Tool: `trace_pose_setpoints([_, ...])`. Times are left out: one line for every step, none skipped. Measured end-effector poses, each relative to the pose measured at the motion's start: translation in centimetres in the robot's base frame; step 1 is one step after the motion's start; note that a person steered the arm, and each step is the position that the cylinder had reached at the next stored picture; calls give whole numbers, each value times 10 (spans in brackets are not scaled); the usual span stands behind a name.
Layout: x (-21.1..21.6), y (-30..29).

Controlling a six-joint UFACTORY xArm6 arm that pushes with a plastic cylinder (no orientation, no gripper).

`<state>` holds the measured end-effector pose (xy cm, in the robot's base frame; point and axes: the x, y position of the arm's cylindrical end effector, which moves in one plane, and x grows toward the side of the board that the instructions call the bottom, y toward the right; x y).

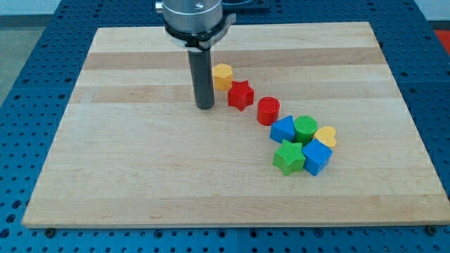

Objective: Slightly push the yellow hexagon towards top

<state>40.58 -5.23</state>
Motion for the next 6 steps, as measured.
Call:
trace_pose_setpoints([-20,1])
trace_pose_setpoints([-35,7])
trace_pose_setpoints([-38,12])
trace_pose_setpoints([-31,9])
trace_pose_setpoints([13,0])
trace_pose_setpoints([61,-2])
